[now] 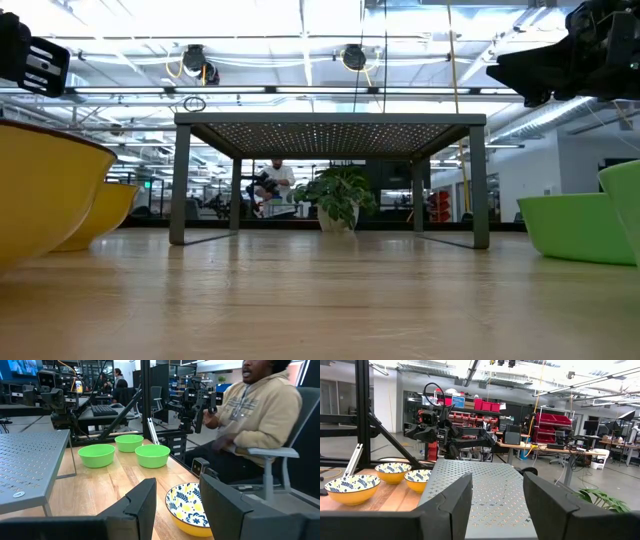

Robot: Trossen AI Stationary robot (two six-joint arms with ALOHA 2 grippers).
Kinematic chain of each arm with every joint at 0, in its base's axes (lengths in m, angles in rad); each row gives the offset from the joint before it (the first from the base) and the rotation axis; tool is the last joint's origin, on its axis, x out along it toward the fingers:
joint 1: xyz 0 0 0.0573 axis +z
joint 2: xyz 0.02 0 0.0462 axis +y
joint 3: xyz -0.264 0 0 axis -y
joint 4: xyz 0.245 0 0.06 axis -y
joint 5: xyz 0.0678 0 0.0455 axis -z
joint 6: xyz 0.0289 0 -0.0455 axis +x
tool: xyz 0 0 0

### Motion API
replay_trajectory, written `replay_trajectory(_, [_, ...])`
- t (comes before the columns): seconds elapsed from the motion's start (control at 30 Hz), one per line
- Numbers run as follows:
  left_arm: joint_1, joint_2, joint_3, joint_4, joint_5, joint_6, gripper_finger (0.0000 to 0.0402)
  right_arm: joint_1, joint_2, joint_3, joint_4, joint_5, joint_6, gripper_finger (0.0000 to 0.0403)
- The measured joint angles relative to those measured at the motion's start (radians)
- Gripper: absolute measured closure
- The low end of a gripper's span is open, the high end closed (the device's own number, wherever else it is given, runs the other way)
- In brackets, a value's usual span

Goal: Pick & Place Mini bowls

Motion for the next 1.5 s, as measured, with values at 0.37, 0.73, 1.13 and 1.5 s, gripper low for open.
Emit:
replay_trajectory(0.37, [0.0,0.0,0.0,0.0,0.0,0.0,0.0249,0.0,0.0,0.0,0.0,0.0,0.0,0.0238])
replay_trajectory(0.73, [0.0,0.0,0.0,0.0,0.0,0.0,0.0249,0.0,0.0,0.0,0.219,0.0,0.276,0.0238])
replay_trajectory(1.13, [0.0,0.0,0.0,0.0,0.0,0.0,0.0249,0.001,0.0,0.0,0.141,0.006,0.81,0.0238])
replay_trajectory(1.5, [0.0,0.0,0.0,0.0,0.0,0.0,0.0249,0.001,0.0,0.0,0.126,-0.055,0.886,0.0238])
